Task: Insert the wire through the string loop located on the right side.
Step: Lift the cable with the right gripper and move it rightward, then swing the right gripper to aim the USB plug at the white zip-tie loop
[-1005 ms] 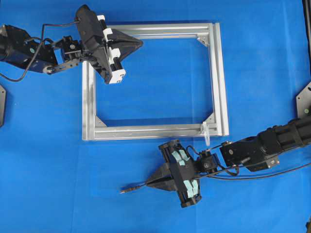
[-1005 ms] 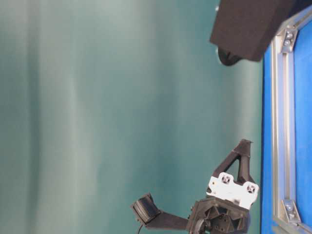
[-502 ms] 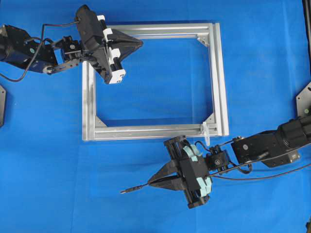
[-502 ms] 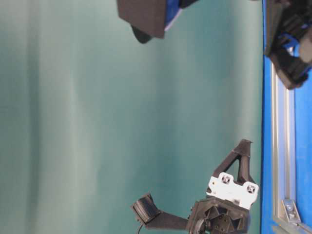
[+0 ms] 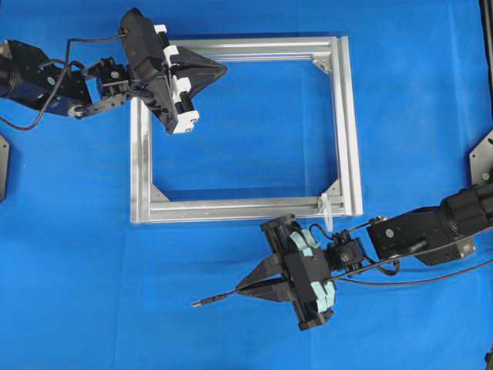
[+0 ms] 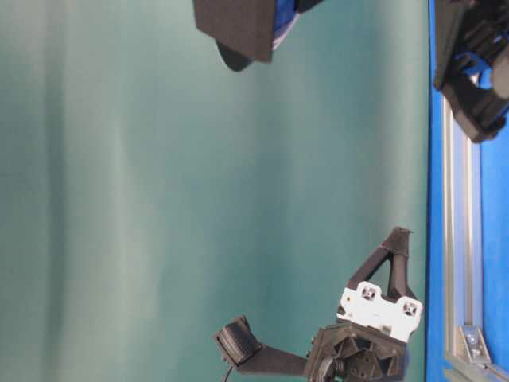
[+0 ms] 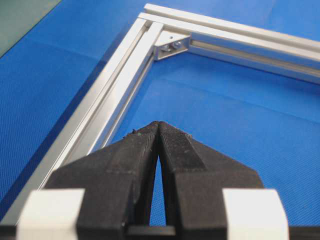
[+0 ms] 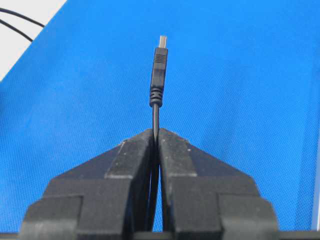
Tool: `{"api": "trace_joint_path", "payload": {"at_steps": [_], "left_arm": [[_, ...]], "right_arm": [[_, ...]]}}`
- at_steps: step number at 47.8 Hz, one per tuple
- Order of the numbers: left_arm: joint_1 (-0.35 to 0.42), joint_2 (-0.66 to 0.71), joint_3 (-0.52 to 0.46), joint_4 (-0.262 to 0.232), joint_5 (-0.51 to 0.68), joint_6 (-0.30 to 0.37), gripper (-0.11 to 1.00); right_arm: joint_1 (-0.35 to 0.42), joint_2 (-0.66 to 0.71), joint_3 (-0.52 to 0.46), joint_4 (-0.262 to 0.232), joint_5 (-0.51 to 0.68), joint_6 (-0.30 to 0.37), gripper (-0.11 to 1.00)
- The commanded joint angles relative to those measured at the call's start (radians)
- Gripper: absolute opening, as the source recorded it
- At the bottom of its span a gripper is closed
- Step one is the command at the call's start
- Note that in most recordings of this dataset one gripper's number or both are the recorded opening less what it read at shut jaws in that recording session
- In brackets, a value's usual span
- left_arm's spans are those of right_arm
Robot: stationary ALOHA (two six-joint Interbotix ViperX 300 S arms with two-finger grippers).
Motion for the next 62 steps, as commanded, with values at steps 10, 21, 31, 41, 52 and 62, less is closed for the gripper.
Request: {"api": "trace_joint_path", "payload": {"at_steps": [10,21,31,41,52,62], "left_arm": [[-0.003,-0.032,-0.005,0.003,-0.005,0.002,0.0],[-0.005,-0.043,0.009,0.003,-0.005,0.002,0.0],[-0.006,-0.063,0.031,0.003,-0.008,0.002,0.0],[-0.006,-0.069,0.035,0.003,-0.009,0.002,0.0],[-0.011,-0.069,0.029,0.005,-0.011,0.0,0.0],[-0.014,-0.072,0.031,0.005,-0.012,0.0,0.0]], "right_arm": [[0.0,-0.037,-0.006,0.003,-0.003,0.002,-0.02],[0.002,-0.107,0.078,0.032,0.011,0.009,-0.02],[0.014,-0.245,0.238,0.078,0.011,0.009,-0.02],[0.028,-0.393,0.407,0.127,0.012,0.009,-0.02],[0.029,-0.546,0.555,0.149,0.02,0.009,-0.02],[0.029,-0.68,0.641,0.15,0.084,0.009,-0.02]]}}
